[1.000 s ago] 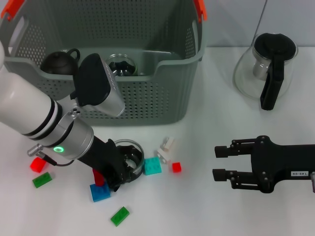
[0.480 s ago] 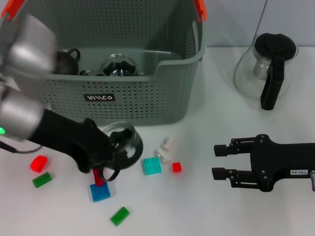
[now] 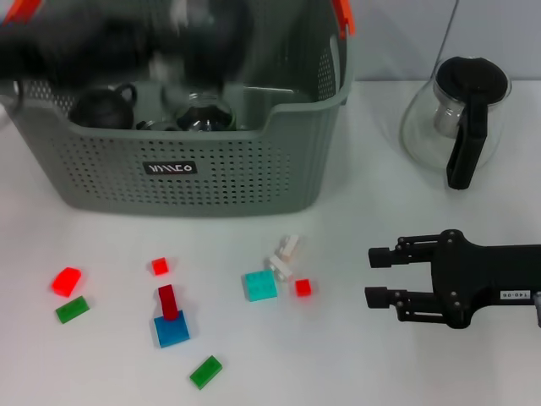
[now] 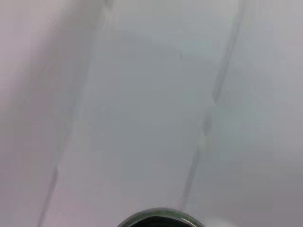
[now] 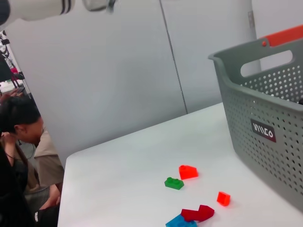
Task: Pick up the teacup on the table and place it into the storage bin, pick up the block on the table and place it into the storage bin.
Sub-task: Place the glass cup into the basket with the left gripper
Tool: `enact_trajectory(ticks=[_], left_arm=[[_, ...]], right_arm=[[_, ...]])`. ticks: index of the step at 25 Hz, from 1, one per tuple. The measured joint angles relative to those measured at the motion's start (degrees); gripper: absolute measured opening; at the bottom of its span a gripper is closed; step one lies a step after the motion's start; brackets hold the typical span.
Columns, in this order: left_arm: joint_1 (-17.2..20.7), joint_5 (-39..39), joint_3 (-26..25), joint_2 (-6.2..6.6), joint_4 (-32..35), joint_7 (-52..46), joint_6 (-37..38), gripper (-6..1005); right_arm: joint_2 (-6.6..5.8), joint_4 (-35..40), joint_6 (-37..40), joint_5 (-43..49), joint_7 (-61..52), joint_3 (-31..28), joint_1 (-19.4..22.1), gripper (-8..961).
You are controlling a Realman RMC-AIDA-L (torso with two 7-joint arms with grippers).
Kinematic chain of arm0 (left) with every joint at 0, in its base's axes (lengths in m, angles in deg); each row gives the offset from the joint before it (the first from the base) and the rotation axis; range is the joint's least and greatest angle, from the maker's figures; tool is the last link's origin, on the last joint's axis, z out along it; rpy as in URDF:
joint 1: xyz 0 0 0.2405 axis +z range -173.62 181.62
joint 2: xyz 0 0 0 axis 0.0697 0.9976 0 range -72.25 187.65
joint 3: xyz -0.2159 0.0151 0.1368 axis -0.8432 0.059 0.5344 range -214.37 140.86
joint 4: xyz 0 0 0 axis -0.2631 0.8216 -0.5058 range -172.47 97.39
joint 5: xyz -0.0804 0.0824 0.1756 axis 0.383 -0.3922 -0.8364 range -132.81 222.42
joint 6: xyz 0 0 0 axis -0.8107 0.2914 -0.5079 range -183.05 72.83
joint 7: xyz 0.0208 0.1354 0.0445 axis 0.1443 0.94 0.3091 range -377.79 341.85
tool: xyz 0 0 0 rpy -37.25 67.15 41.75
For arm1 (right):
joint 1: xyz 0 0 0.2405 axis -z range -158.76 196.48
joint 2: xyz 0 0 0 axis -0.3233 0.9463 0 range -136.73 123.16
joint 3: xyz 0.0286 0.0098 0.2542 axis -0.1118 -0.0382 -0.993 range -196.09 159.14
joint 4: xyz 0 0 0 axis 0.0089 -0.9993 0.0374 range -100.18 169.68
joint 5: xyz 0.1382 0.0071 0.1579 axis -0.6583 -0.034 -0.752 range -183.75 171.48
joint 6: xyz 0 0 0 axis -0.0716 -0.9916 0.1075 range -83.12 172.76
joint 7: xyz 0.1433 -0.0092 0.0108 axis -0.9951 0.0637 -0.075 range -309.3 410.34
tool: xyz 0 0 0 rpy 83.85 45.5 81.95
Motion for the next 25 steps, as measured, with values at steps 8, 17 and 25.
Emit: enact_trajectory(ticks=[8, 17, 25], left_arm=[[-8.80, -10.25, 6.46, 4.37, 4.80, -22.54, -18.68, 58], [-16.79, -29.81, 11.82, 4.62, -1.41, -31.86, -26.71, 63], [-19.63, -36.70, 16.75, 4.53, -6.80, -37.69, -31.11, 66]], right_arm=[[0.04, -0.09, 0.33, 0.00, -0.01, -1.06, 0.73, 581], [0.35, -0.09, -0.31, 0.00, -0.27, -1.60, 0.69, 581], [0.35, -0.09, -0.89, 0.00, -0.27, -1.75, 0.77, 581]])
